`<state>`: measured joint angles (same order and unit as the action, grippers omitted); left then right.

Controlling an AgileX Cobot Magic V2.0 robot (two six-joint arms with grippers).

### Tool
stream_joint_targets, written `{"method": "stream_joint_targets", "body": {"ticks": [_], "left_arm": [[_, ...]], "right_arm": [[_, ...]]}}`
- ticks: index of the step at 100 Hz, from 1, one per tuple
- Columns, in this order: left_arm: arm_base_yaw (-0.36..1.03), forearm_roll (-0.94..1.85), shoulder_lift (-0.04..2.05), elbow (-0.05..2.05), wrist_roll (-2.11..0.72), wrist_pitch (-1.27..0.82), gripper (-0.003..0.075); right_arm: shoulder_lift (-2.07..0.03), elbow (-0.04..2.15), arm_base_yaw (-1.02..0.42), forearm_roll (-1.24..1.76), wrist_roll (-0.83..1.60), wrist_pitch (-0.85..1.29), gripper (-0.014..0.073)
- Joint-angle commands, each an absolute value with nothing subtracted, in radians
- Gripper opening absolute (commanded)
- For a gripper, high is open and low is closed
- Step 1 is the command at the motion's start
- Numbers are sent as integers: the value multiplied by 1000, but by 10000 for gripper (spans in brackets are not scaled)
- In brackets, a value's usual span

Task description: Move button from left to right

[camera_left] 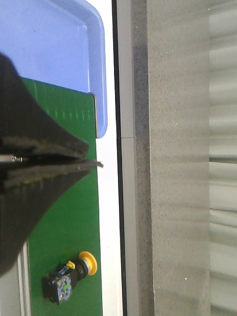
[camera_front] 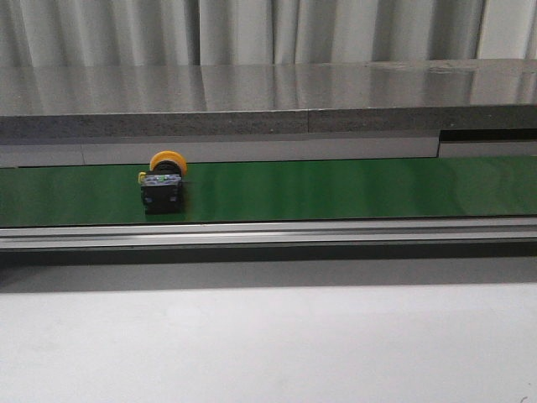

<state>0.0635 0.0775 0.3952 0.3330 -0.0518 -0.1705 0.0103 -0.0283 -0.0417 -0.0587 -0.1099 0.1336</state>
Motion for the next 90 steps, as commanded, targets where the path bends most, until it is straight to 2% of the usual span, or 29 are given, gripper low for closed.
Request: {"method": "stream_joint_targets", "body": {"ticks": [1, 47, 69, 90], "left_arm": [[71, 87, 399, 361, -51, -90, -20], [71, 87, 399, 361, -51, -90, -20], [71, 87, 399, 361, -51, -90, -20], [71, 87, 399, 361, -51, -90, -20]], "right_arm": [[32, -12, -45, -63, -107, 35, -68], [32, -4, -45, -63, -107, 15, -68], [0, 123, -45, -71, -107, 168, -68], [-137, 291, -45, -105, -107, 323, -68]]}}
